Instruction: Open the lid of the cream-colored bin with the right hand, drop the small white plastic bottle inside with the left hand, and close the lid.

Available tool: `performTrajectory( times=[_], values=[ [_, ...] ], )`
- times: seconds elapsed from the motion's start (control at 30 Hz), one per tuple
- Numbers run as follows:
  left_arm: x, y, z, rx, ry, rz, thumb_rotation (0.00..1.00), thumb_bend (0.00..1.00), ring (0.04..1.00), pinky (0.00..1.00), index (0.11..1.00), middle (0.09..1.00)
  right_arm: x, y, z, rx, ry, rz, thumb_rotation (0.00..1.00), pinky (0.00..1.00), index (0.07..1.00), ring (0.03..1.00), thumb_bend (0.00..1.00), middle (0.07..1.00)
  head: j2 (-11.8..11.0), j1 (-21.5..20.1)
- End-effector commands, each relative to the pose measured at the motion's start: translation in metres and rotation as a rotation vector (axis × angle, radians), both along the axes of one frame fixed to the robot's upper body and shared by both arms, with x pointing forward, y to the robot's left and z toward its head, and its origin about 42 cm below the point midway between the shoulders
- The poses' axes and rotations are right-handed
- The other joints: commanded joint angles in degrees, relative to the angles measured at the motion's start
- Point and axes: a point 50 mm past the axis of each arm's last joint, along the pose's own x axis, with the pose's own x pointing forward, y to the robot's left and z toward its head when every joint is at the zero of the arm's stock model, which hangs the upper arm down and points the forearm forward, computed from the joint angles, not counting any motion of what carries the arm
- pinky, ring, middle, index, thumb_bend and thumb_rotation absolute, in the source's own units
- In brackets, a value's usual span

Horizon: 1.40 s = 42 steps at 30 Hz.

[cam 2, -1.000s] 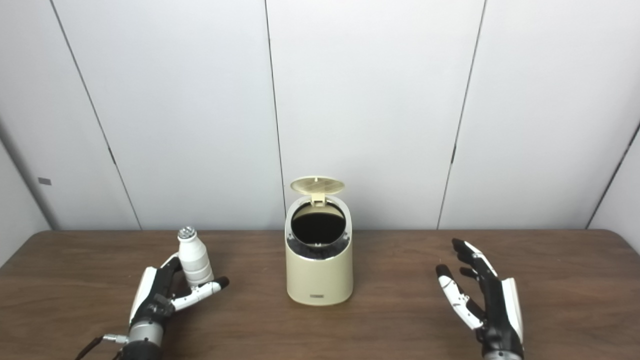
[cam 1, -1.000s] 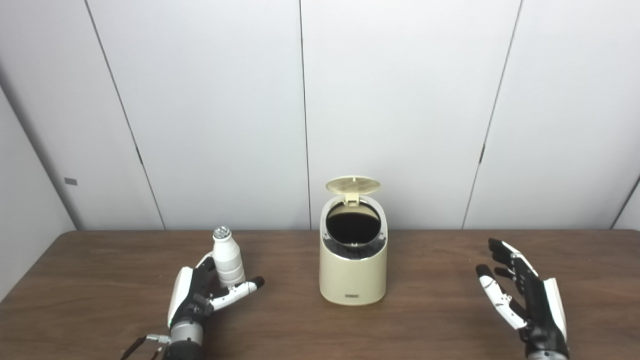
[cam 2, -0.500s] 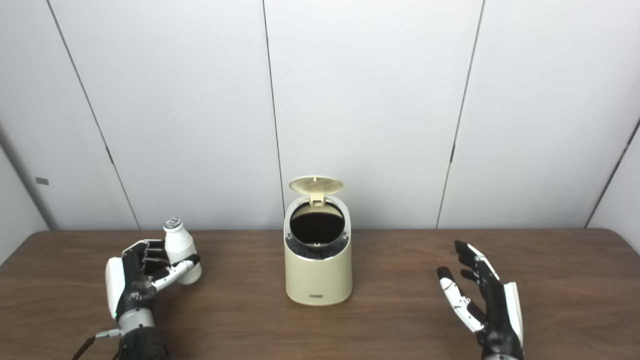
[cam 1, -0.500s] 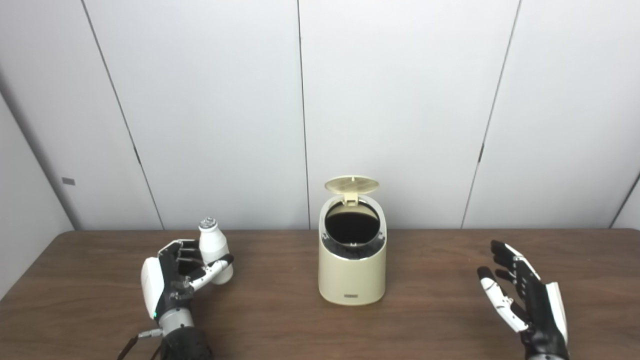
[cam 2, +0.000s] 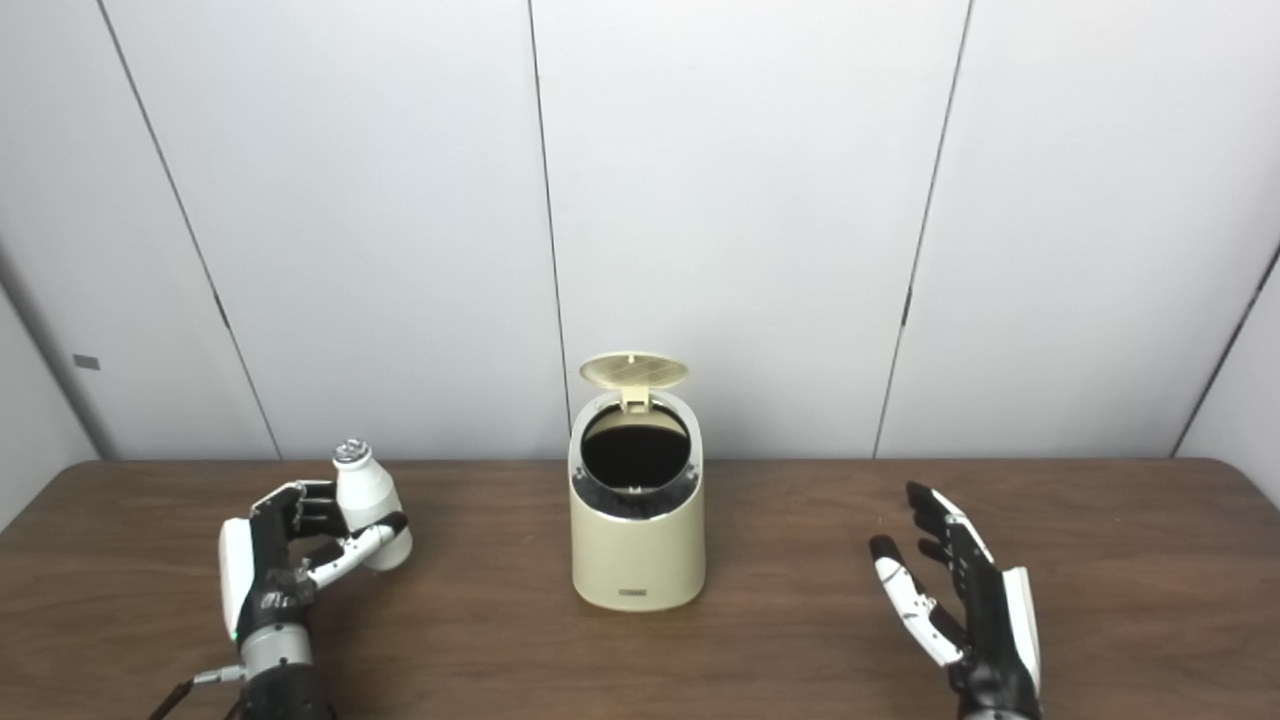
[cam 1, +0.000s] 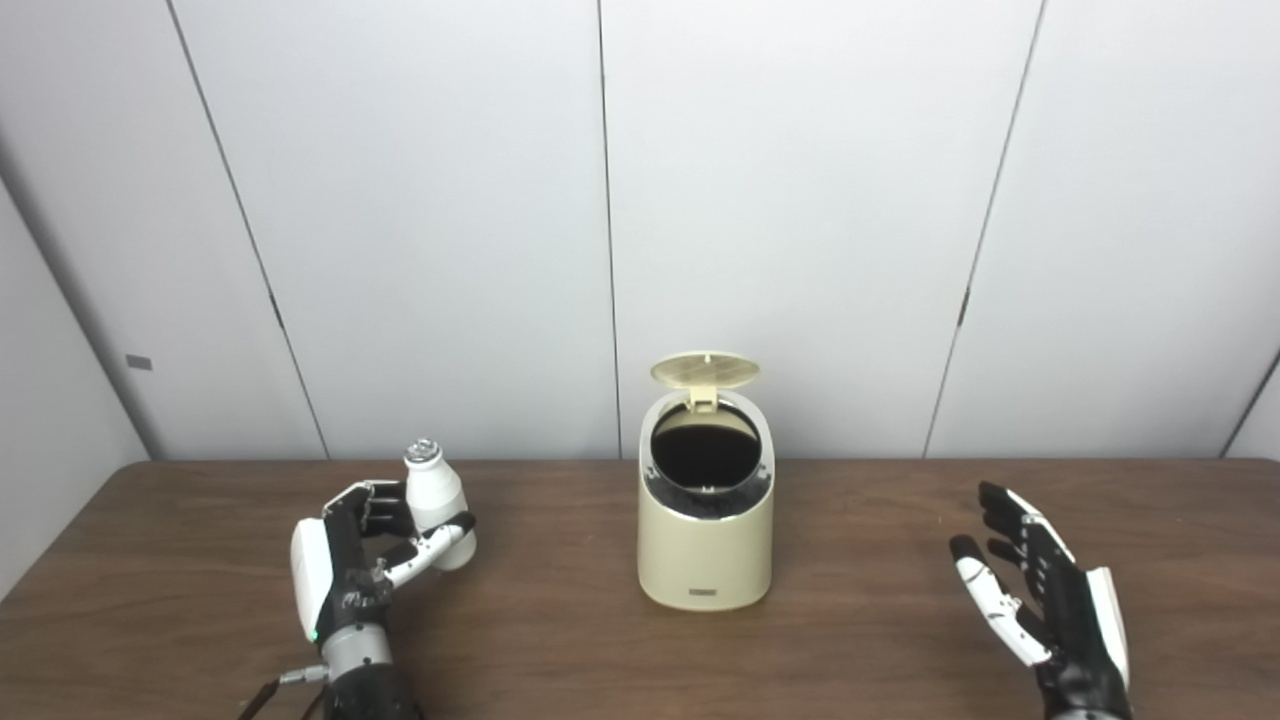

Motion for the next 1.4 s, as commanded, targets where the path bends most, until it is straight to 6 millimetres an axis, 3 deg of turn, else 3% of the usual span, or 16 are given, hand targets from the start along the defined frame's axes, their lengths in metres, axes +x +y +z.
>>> performTrajectory(
  times=[0.0,0.03,0.13,0.2,0.3,0.37,0.43,0.5,0.53,0.63,0.83,0.97,1.07,1.17,1.37],
  values=[
    [0.005,-0.007,0.042,0.01,-0.183,-0.066,0.0,0.52,0.661,0.99,0.473,0.491,0.006,-0.001,0.02,-0.015,-0.073,0.003,0.58,0.79,0.829,0.84,0.22,0.839,-0.09,0.06],
    [0.003,-0.01,0.049,-0.001,-0.212,-0.086,0.0,0.52,0.735,0.99,0.462,0.504,0.007,-0.001,0.02,-0.017,-0.075,0.004,0.59,0.78,0.829,0.839,0.22,0.838,-0.11,0.09],
    [-0.007,-0.019,0.072,0.002,-0.297,-0.147,0.0,0.52,0.822,0.95,0.447,0.527,0.008,-0.001,0.02,-0.02,-0.079,0.01,0.59,0.78,0.828,0.838,0.21,0.839,-0.17,0.35],
    [-0.015,-0.027,0.087,-0.007,-0.36,-0.205,0.0,0.52,0.844,0.93,0.47,0.502,0.009,0.0,0.021,-0.025,-0.079,0.008,0.6,0.78,0.828,0.839,0.21,0.839,-0.25,0.29],
    [-0.024,-0.041,0.102,-0.026,-0.437,-0.279,0.0,0.52,0.875,0.99,0.445,0.53,0.01,0.001,0.023,-0.04,-0.083,0.004,0.6,0.77,0.821,0.832,0.21,0.831,-0.47,0.29],
    [-0.027,-0.048,0.107,-0.032,-0.46,-0.31,0.0,0.52,0.875,1.0,0.471,0.5,0.011,0.001,0.023,-0.043,-0.087,0.007,0.6,0.77,0.821,0.832,0.21,0.831,-0.56,0.23],
    [-0.029,-0.058,0.113,-0.012,-0.491,-0.344,0.03,0.52,0.889,0.94,0.478,0.68,0.012,0.001,0.022,-0.039,-0.091,0.011,0.59,0.77,0.824,0.836,0.2,0.835,-0.67,0.27],
    [-0.03,-0.068,0.12,0.024,-0.514,-0.361,0.04,0.52,0.9,0.91,0.48,0.772,0.013,0.0,0.021,-0.041,-0.094,0.013,0.58,0.77,0.826,0.836,0.2,0.836,-0.62,0.46],
    [-0.029,-0.073,0.123,0.049,-0.528,-0.358,0.04,0.52,0.907,0.96,0.481,0.83,0.014,0.0,0.021,-0.043,-0.093,0.01,0.58,0.77,0.827,0.836,0.21,0.836,-0.62,0.46],
    [-0.021,-0.086,0.127,0.093,-0.581,-0.364,0.05,0.52,0.925,1.0,0.481,0.881,0.014,0.0,0.022,-0.04,-0.092,0.004,0.63,0.77,0.823,0.832,0.22,0.831,-0.82,0.49],
    [-0.009,-0.108,0.13,0.171,-0.638,-0.381,0.05,0.52,0.904,1.0,0.48,0.845,0.014,0.0,0.023,-0.045,-0.097,0.01,0.67,0.77,0.823,0.836,0.23,0.832,-0.82,0.49],
    [-0.001,-0.121,0.129,0.198,-0.656,-0.394,0.05,0.52,0.858,1.0,0.48,0.587,0.013,0.001,0.024,-0.05,-0.097,0.006,0.68,0.77,0.821,0.833,0.22,0.829,-0.99,0.07],
    [0.008,-0.13,0.126,0.229,-0.66,-0.397,0.0,0.52,0.837,1.0,0.486,0.489,0.012,0.0,0.023,-0.041,-0.096,0.008,0.61,0.77,0.822,0.836,0.21,0.833,-0.89,-0.15],
    [0.016,-0.135,0.123,0.286,-0.669,-0.388,0.0,0.52,0.836,1.0,0.487,0.477,0.011,-0.002,0.021,-0.035,-0.087,0.005,0.58,0.78,0.826,0.841,0.21,0.837,-0.84,-0.26],
    [0.027,-0.143,0.12,0.307,-0.678,-0.377,0.0,0.53,0.836,1.0,0.481,0.479,0.01,-0.002,0.019,-0.024,-0.081,0.002,0.64,0.8,0.832,0.849,0.22,0.845,-0.77,-0.6]
  ],
)
